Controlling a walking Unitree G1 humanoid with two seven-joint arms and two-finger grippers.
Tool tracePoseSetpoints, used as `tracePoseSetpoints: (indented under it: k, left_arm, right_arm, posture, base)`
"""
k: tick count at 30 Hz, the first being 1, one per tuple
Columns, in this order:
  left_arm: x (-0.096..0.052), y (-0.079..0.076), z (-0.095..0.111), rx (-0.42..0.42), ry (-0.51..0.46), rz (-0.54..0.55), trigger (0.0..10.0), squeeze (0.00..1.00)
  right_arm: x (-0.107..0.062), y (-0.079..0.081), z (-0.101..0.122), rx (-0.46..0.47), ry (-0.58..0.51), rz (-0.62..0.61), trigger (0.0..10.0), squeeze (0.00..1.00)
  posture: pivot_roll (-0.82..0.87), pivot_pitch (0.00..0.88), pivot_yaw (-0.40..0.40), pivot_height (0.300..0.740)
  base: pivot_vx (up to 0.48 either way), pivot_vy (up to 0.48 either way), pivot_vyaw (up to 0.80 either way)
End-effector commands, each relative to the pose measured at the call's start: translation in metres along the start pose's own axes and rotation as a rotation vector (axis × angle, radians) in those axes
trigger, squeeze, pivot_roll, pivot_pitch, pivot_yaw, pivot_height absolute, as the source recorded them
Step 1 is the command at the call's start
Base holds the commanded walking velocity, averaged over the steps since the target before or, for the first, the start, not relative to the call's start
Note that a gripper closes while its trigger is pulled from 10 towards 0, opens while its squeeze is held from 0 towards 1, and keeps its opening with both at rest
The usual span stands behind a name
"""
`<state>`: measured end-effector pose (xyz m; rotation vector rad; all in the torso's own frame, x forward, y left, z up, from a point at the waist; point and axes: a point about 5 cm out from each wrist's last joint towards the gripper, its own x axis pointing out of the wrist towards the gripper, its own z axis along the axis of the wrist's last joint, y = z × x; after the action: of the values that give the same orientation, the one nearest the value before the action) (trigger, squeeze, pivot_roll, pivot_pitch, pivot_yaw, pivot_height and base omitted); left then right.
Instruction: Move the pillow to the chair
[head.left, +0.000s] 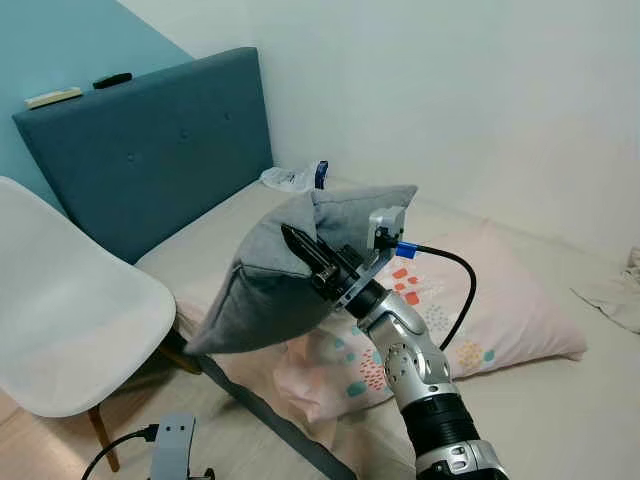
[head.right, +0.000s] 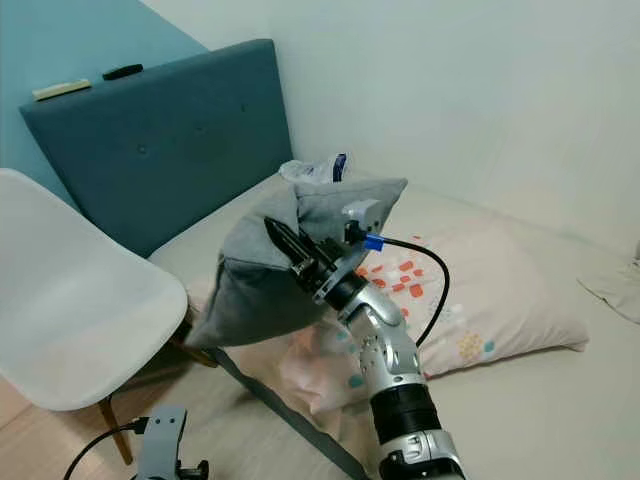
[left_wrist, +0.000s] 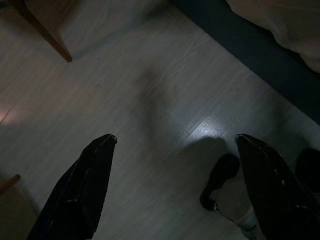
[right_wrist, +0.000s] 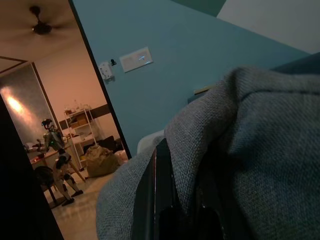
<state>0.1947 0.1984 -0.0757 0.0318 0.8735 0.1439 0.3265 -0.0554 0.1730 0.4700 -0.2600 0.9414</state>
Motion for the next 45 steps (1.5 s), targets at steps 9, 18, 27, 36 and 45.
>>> tracePoseSetpoints:
  k: [9, 18, 27, 36, 45]
  left_arm:
    - [0.000, -0.003, 0.000, 0.006, 0.010, -0.024, 10.0, 0.00]
    - [0.001, -0.011, 0.006, -0.029, -0.009, -0.038, 10.0, 0.00]
    - [0.002, -0.016, 0.008, -0.064, -0.025, -0.043, 10.0, 0.00]
    - [0.001, -0.017, 0.007, -0.085, -0.028, -0.042, 10.0, 0.00]
    - [0.001, -0.015, 0.006, -0.076, -0.023, -0.031, 10.0, 0.00]
  right_arm:
    - [0.014, 0.015, 0.001, 0.002, -0.032, 0.083, 10.0, 0.00]
    - [-0.039, 0.005, -0.091, 0.035, 0.385, -0.047, 10.0, 0.00]
    - [-0.055, 0.018, -0.117, 0.113, 0.481, 0.016, 10.0, 0.00]
    - [-0.057, 0.028, -0.122, 0.211, 0.472, 0.141, 10.0, 0.00]
    - [-0.092, 0.013, -0.150, 0.128, 0.726, -0.088, 10.0, 0.00]
  posture:
    - [-0.01, 0.000, 0.028, 0.730]
    - [0.02, 0.000, -0.028, 0.730]
    - [0.06, 0.000, -0.076, 0.730]
    - [0.08, 0.000, -0.097, 0.730]
    - [0.07, 0.000, -0.085, 0.730]
  base:
    - [0.000, 0.000, 0.76]
    - [0.000, 0.000, 0.76]
    - [0.000, 0.000, 0.76]
    - [0.000, 0.000, 0.76]
    - [0.000, 0.000, 0.51]
